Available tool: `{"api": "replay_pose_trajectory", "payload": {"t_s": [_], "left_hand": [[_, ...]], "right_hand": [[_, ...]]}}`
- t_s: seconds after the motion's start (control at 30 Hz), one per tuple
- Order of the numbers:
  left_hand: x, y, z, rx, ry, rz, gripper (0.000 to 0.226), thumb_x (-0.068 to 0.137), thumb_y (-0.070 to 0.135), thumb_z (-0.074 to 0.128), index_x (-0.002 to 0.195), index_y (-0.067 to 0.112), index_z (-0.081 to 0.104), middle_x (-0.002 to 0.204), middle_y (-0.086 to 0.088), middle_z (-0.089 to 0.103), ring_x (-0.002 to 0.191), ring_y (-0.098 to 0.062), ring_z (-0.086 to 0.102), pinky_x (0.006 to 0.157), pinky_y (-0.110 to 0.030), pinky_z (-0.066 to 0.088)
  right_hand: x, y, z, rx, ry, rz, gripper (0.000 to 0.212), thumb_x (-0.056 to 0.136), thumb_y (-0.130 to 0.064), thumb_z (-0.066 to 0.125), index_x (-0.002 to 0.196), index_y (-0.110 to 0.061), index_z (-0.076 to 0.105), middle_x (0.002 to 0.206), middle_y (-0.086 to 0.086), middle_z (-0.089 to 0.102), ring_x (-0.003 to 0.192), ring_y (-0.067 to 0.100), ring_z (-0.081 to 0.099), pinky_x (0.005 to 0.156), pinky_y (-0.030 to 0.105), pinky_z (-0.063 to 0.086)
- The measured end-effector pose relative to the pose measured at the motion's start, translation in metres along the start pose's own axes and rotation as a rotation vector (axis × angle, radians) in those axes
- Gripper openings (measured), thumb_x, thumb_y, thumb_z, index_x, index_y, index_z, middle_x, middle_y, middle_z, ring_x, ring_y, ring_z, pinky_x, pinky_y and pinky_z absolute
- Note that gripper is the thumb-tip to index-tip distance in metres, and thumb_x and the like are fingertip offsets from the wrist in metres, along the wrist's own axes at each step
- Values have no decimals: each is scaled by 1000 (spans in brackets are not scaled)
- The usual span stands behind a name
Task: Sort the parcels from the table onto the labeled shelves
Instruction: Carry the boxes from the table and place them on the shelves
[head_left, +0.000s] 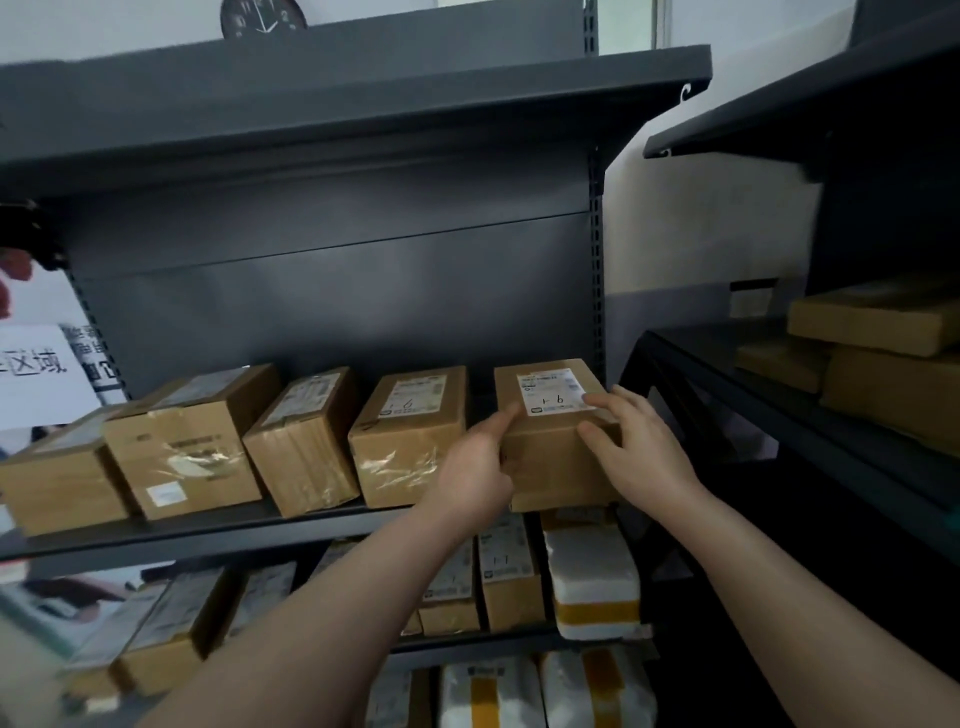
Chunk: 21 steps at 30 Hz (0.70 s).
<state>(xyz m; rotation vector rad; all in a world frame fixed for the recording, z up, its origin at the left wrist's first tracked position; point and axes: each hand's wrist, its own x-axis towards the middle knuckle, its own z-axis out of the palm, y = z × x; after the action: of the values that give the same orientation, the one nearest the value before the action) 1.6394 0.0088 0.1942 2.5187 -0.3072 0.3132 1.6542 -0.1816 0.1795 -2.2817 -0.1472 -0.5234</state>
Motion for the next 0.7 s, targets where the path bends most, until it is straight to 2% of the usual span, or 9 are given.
{"api": "replay_pose_trajectory", "payload": {"t_s": [0.1,0.2,0.27,0.3,0.37,0.43,0.5,0.57,0.7], "left_hand": [[-15,-14,0,1,39,98,71,94,17,57,151,37,20,143,3,48,126,-13,49,98,-26,45],[-29,-30,-3,28,45,149,67,95,17,55,148,43,24,136,7,53,112,-2,54,82,-12,45],[-35,-38,-11,118,121,184,60,94,17,54,143,45,33,124,9,59,99,1,56,73,-11,47],[-37,-42,-16,186,190,212,57,93,16,55,141,42,38,121,9,61,100,-1,56,76,-14,47],[-34,-51,-27,338,319,265,55,90,13,57,139,34,45,127,5,60,117,-11,51,89,-26,47],[-27,-59,-34,497,329,235,61,88,12,59,144,28,40,147,-1,45,136,-21,35,103,-36,41],[-19,-68,-37,610,206,113,77,89,14,58,153,28,17,161,-5,16,147,-27,12,113,-42,28],[-14,-74,-36,633,92,-6,90,88,13,57,152,35,-3,163,-3,-3,149,-28,-3,117,-46,18],[-7,-72,-33,557,51,-48,95,86,6,56,152,38,-5,163,-2,-2,149,-29,-5,117,-48,23]], "right_hand": [[-8,-7,-6,-67,66,-122,37,94,-32,55,131,-30,53,148,-5,37,133,17,35,106,38,33],[-21,-13,-10,-215,126,-385,23,91,-15,60,111,-23,68,133,1,55,123,20,49,102,42,41],[-30,-14,-7,-291,132,-543,21,85,-7,64,99,-19,72,124,4,63,119,23,55,97,47,46],[-35,-15,-4,-304,128,-589,21,83,-5,64,97,-18,73,121,5,65,118,24,57,95,49,48],[-42,-17,5,-329,125,-624,25,81,-4,65,101,-17,72,122,7,65,121,25,56,96,49,48],[-47,-18,18,-416,118,-599,39,77,-2,69,114,-15,67,132,10,58,131,27,46,103,48,41],[-48,-19,29,-546,99,-534,58,79,-6,69,133,-18,53,148,10,41,142,26,28,112,47,26],[-46,-18,37,-628,96,-466,70,80,-11,66,143,-22,39,155,8,28,146,26,14,116,49,14],[-35,-18,48,-574,-1,-380,82,82,-9,60,151,-26,18,160,2,10,148,23,-3,116,49,5]]}}
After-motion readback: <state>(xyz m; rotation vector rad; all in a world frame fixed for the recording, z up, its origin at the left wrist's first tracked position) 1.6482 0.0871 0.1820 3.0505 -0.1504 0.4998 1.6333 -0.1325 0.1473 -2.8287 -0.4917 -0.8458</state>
